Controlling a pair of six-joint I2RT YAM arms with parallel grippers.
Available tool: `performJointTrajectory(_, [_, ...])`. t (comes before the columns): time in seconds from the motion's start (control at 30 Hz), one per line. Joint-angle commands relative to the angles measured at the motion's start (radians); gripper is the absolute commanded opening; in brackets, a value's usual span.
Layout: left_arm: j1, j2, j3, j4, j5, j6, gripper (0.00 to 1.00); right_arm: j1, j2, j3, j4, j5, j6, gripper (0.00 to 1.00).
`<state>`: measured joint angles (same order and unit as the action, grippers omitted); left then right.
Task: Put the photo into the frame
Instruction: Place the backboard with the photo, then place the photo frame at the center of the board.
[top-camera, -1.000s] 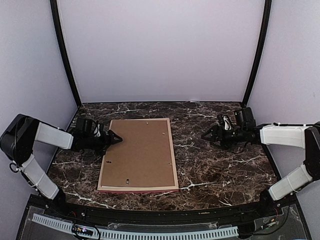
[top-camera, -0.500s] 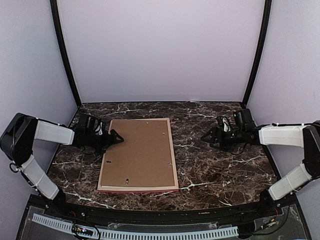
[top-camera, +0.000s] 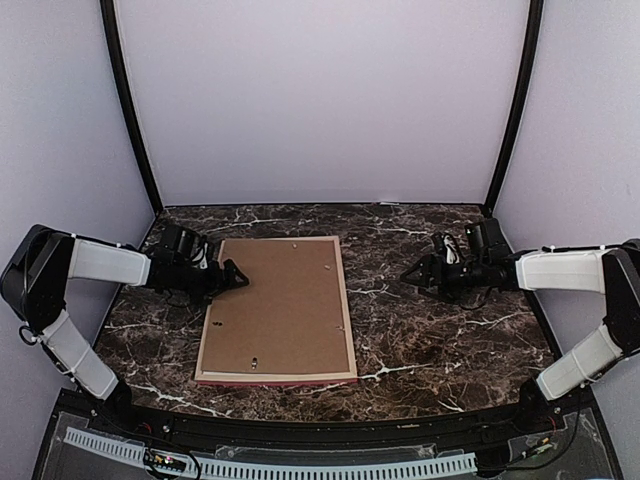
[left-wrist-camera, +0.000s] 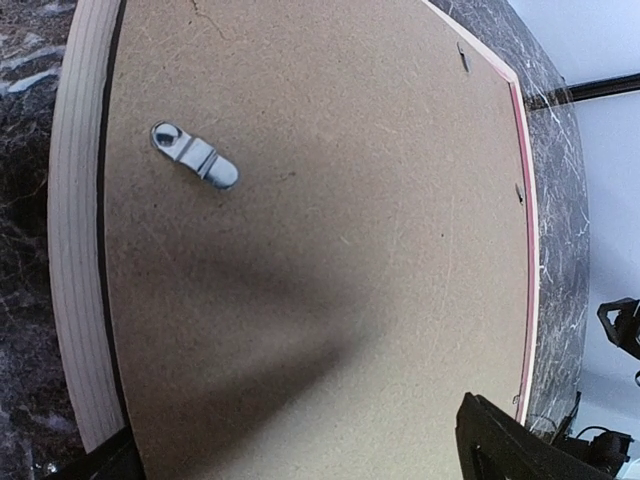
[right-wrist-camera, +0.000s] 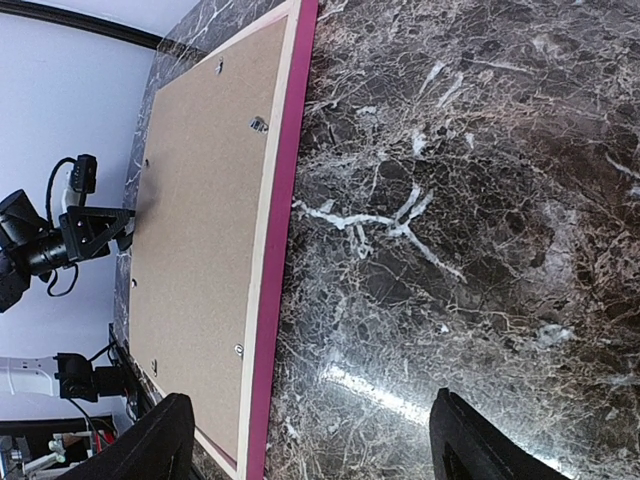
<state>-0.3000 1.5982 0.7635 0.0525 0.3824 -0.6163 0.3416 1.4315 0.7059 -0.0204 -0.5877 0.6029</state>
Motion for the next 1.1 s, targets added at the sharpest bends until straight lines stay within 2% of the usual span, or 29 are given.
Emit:
performJointTrajectory(0.0, [-0.004, -0.040, 0.022, -0.056, -0.047, 0.039, 0.99, 0.008, 0.010, -0.008, 0.042, -0.015, -0.004, 0.82])
performJointTrajectory(0.73, [-0.005, -0.101, 0.076, -0.215, -0.187, 0.144, 0.99, 0.017, 0.026, -0.005, 0.038, 0.001, -0.010, 0.82])
performJointTrajectory(0.93, [-0.004, -0.100, 0.097, -0.255, -0.276, 0.195, 0.99, 0.043, 0.019, 0.016, -0.024, 0.084, -0.038, 0.82])
performJointTrajectory(1.07, [-0.004, -0.059, 0.124, -0.275, -0.276, 0.214, 0.98, 0.089, 0.042, 0.045, -0.037, 0.132, -0.043, 0.82])
